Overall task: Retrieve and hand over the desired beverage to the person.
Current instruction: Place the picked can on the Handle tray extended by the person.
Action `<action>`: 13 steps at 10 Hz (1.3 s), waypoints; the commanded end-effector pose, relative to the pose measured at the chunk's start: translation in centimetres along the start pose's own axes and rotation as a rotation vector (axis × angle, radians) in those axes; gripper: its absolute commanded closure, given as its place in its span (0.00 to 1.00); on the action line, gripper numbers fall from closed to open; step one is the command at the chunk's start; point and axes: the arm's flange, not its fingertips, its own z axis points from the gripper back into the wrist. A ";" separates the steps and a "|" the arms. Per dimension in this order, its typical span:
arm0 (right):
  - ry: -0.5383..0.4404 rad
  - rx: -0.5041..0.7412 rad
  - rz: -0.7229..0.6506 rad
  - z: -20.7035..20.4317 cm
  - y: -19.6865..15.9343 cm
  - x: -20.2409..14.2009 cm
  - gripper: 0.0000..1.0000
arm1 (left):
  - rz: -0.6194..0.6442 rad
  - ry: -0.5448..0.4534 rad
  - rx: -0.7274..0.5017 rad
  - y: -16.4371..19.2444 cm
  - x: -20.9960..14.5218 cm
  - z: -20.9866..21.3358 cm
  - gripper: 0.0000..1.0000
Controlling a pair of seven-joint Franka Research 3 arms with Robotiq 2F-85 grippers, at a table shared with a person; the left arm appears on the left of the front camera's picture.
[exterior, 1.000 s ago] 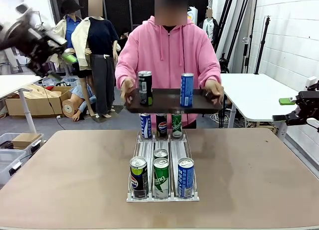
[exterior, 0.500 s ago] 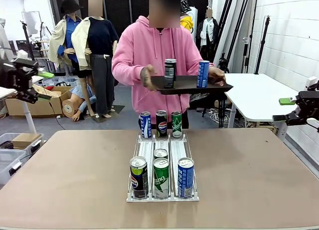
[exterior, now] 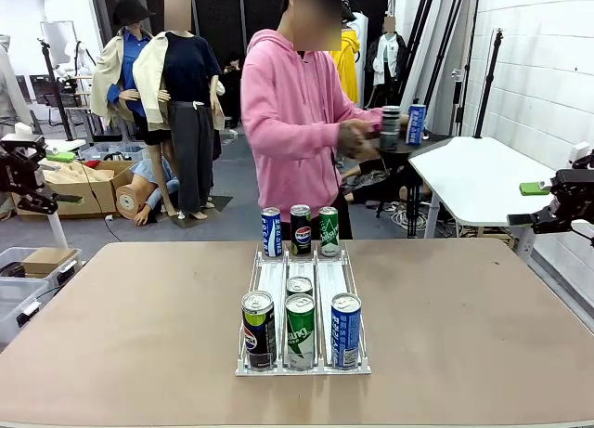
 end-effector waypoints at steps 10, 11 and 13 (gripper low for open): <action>-0.006 0.000 -0.008 -0.2 0.1 -0.1 0.00 | 0.086 -0.008 -0.039 4.5 -0.4 2.5 0.00; -0.006 0.000 -0.008 -0.2 0.1 -0.1 0.00 | 0.086 -0.008 -0.039 4.5 -0.4 2.5 0.00; -0.006 0.000 -0.008 -0.2 0.1 -0.1 0.00 | 0.086 -0.008 -0.039 4.5 -0.4 2.5 0.00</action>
